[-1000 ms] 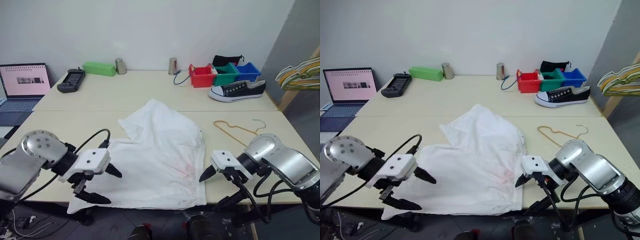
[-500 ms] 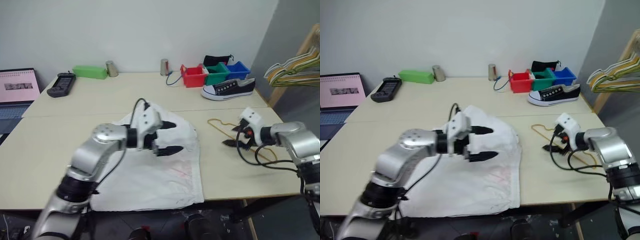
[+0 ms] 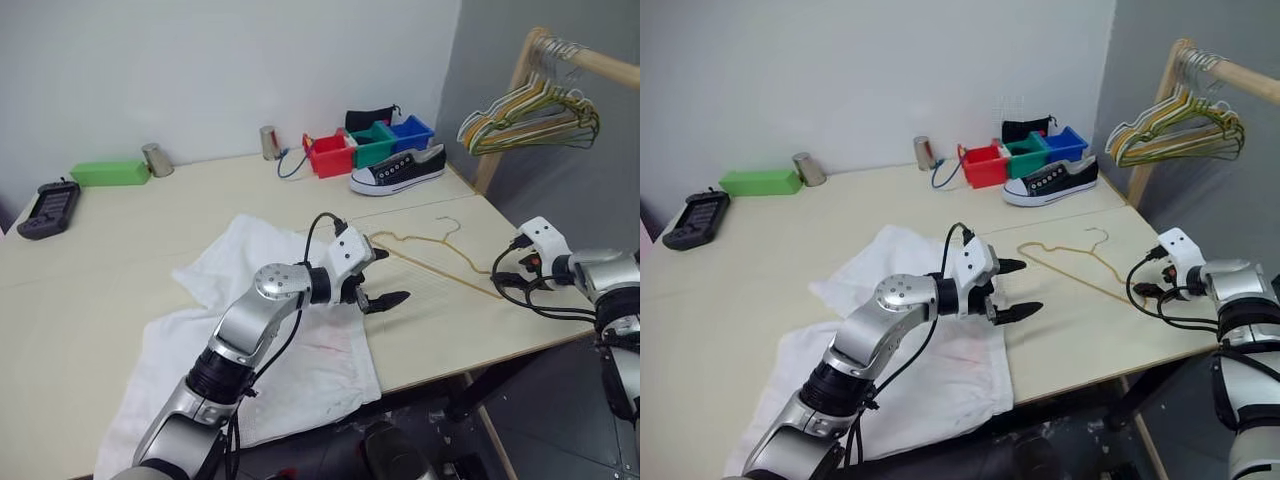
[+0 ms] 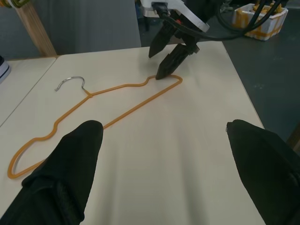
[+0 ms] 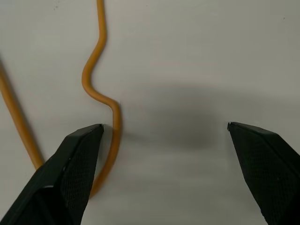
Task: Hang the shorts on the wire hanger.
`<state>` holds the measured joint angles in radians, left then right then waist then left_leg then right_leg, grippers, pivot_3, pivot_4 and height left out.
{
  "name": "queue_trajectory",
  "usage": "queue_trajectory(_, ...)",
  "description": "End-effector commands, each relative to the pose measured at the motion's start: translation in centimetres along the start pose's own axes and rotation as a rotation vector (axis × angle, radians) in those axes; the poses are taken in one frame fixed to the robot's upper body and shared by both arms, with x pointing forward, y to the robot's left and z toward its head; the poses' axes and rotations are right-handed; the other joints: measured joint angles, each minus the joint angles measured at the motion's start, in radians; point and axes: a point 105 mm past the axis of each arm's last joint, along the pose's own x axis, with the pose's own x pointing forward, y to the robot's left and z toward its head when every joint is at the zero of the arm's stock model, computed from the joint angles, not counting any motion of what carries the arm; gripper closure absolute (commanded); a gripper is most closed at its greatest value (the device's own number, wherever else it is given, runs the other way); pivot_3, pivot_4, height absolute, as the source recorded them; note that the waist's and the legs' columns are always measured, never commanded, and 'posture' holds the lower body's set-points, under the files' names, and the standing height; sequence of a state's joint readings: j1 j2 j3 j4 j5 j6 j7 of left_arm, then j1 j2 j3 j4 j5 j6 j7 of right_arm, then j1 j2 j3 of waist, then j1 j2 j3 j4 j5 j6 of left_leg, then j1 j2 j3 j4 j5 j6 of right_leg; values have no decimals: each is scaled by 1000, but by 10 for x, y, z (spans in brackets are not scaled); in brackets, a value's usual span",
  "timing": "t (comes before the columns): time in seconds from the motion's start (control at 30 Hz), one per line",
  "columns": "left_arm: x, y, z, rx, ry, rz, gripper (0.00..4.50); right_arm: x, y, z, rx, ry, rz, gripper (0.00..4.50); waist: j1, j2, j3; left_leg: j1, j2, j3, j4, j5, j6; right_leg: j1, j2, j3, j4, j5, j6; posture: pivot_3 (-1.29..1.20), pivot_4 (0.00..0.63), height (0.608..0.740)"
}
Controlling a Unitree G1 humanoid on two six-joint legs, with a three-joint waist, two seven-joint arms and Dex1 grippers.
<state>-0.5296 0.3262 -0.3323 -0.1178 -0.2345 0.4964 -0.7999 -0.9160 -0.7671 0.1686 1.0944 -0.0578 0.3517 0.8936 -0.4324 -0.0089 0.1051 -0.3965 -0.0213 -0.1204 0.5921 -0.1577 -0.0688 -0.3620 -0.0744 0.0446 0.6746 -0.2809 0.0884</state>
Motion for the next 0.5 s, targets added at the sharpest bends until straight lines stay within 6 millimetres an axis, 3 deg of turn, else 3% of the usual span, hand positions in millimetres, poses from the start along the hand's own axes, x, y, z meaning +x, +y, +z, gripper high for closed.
queue_trajectory(0.03, -8, 3, 11, 34, -26, 23, 23, 0, 0, 12, -8, -28, 1, 0, 1, 0, 0, 1, 0, 0, 0, 0, 0, 2, 0, 0, -1, 0, 0, -313, 1, 740)
queue_trajectory(0.2, -11, 5, 10, 30, -20, 36, 23, 8, 14, 11, 1, -10, 87, 0, 4, 0, -2, 6, -1, -3, 0, -1, 0, 12, 0, -3, -8, 0, 1, -304, 5, 740)
queue_trajectory(0.3, -12, 5, 9, 30, -15, 33, 0, 10, 20, 10, 2, 0, 126, 479, 4, 0, -2, 6, -1, -4, 0, -1, 1, 14, 0, -4, -12, 0, 2, -301, 6, 740)
queue_trajectory(0.5, -12, 7, 11, 35, -12, 41, 0, 10, 19, -4, 3, 42, 128, 2001, 14, 0, -5, 7, -1, -4, 0, -1, 1, 15, -1, -4, -12, 1, 2, -298, 9, 740)
